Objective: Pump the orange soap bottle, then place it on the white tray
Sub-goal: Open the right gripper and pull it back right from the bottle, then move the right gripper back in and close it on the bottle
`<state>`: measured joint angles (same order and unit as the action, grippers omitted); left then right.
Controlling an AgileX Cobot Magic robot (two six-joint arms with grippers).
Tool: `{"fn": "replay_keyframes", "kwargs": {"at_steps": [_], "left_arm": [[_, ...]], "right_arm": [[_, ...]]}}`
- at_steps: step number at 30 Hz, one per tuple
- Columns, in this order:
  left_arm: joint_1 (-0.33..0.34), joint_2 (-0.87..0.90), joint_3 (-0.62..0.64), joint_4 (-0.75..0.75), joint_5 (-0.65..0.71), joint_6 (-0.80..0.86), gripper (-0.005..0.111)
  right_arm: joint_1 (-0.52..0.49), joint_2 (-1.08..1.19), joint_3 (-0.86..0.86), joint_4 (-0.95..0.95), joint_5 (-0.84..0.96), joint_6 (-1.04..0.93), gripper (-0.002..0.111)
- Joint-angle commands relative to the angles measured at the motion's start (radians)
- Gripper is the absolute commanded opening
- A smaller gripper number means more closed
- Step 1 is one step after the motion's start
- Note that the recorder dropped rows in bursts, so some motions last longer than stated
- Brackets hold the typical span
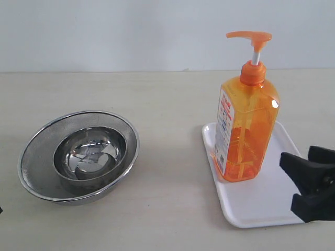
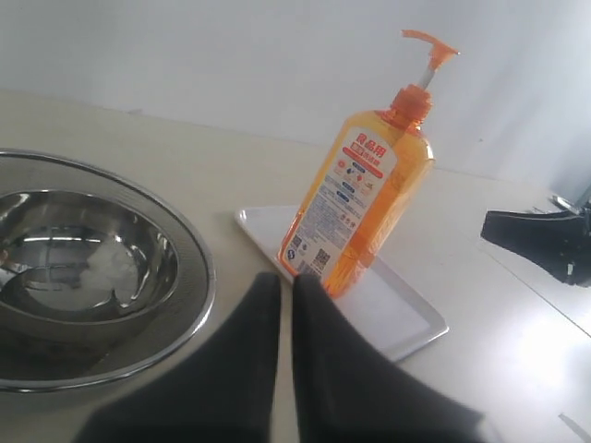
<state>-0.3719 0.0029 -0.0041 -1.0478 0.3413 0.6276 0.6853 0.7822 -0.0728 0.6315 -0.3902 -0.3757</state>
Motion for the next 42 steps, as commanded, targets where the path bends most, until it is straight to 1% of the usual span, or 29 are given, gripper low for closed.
{"fn": "replay_keyframes", "kwargs": {"at_steps": [1,4,7,14,17,20,23,26,27,28,29,31,32,34,36,39,42], "left_arm": [[0.002,-0.003,0.004,-0.008,-0.004,0.025,0.005],[0.002,-0.003,0.004,-0.008,-0.004,0.025,0.005],[0.002,-0.003,0.004,-0.008,-0.002,0.025,0.005],[0.002,-0.003,0.004,-0.008,0.0,0.025,0.005],[0.002,-0.003,0.004,-0.008,0.0,0.028,0.005],[0.002,-0.003,0.004,-0.008,0.0,0.028,0.005],[0.002,-0.003,0.004,-0.008,0.002,0.028,0.005],[0.002,-0.003,0.004,-0.008,0.002,0.028,0.005],[0.002,-0.003,0.004,-0.008,0.002,0.028,0.005],[0.002,-0.003,0.004,-0.008,0.002,0.032,0.005],[0.002,-0.003,0.004,-0.008,0.002,0.032,0.005],[0.002,-0.003,0.004,-0.008,0.007,0.032,0.005],[0.002,-0.003,0.004,-0.008,0.007,0.032,0.005],[0.002,-0.003,0.004,-0.008,0.009,0.032,0.005],[0.002,-0.003,0.004,-0.008,0.007,0.032,0.005],[0.002,-0.003,0.004,-0.008,0.009,0.032,0.005],[0.002,-0.003,0.004,-0.008,0.009,0.032,0.005]], "right_arm": [[0.03,-0.001,0.073,-0.267,-0.294,0.252,0.049],[0.032,-0.001,0.073,-0.368,-0.306,0.284,0.049],[0.032,-0.001,0.073,-0.366,-0.363,0.28,0.049],[0.032,-0.001,0.073,-0.37,-0.379,0.229,0.049],[0.032,-0.001,0.058,-0.472,-0.33,0.229,0.049],[0.032,-0.003,0.046,-0.515,-0.336,0.205,0.049],[0.032,-0.003,0.046,-0.505,-0.355,0.207,0.049],[0.032,-0.001,0.046,-0.439,-0.345,0.206,0.049],[0.032,-0.001,0.046,-0.433,-0.342,0.21,0.053],[0.032,-0.001,0.046,-0.433,-0.342,0.212,0.059],[0.032,-0.001,0.043,-0.427,-0.357,0.203,0.074],[0.032,0.007,0.034,-0.363,-0.354,0.155,0.087],[0.032,0.018,0.032,-0.357,-0.354,0.155,0.087],[0.032,0.116,0.01,-0.357,-0.377,0.156,0.086],[0.032,0.223,-0.018,-0.347,-0.466,0.157,0.086],[0.032,0.369,-0.04,-0.282,-0.572,0.171,0.086],[0.032,0.507,-0.04,-0.262,-0.727,0.245,0.086]]}}
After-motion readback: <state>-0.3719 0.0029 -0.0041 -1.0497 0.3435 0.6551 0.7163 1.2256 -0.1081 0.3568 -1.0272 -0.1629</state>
